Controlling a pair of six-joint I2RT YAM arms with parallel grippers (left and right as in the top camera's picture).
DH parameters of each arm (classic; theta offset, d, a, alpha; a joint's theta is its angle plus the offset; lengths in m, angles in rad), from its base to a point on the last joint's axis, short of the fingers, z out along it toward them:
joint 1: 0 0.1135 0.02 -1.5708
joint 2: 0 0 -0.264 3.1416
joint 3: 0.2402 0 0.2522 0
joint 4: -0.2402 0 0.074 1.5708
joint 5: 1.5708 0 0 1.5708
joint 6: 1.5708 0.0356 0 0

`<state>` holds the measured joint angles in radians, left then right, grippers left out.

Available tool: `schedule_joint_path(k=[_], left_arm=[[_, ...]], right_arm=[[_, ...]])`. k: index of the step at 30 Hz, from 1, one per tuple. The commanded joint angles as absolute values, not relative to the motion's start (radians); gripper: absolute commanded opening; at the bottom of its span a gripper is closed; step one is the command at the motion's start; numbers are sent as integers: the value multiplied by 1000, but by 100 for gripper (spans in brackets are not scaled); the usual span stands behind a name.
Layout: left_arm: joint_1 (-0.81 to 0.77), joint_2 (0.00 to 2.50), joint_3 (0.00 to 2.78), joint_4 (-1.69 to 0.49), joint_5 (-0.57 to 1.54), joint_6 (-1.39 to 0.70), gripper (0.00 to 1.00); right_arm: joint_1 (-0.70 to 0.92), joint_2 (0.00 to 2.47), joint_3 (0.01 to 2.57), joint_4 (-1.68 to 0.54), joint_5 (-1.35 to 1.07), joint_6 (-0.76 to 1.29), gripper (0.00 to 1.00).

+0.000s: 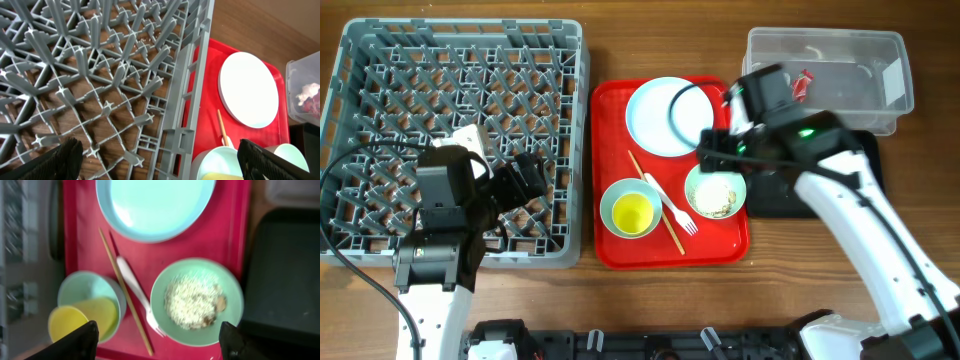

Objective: Sort waste into correct bins and load items into the dishwasher rack
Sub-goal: 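Grasp the green bowl of rice with the right gripper, then tip the green bowl over the black tray to dump the rice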

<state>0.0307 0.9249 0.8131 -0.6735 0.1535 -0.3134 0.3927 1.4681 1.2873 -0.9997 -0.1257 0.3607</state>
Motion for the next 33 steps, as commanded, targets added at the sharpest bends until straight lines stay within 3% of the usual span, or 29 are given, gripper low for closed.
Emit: schedule_joint_path(k=[1,10,14,18,27,33], left_arm=[[25,926,827,-671,145,-323,100],[25,926,827,-672,145,-323,100],[25,926,827,-672,145,-323,100],[25,926,827,-672,144,-323,100],[25,926,827,-672,144,-323,100],[25,926,827,-672,144,-323,100]], right_arm=[[491,1518,1165,-902,-15,427,68],[579,1776,1123,-749,-7,507,43],[579,1821,1124,-741,-7,531,20],[579,1821,1124,-766,-6,531,4],[567,1695,1214,-820,-7,492,4],[356,1501,1217,-821,-196,463,5]])
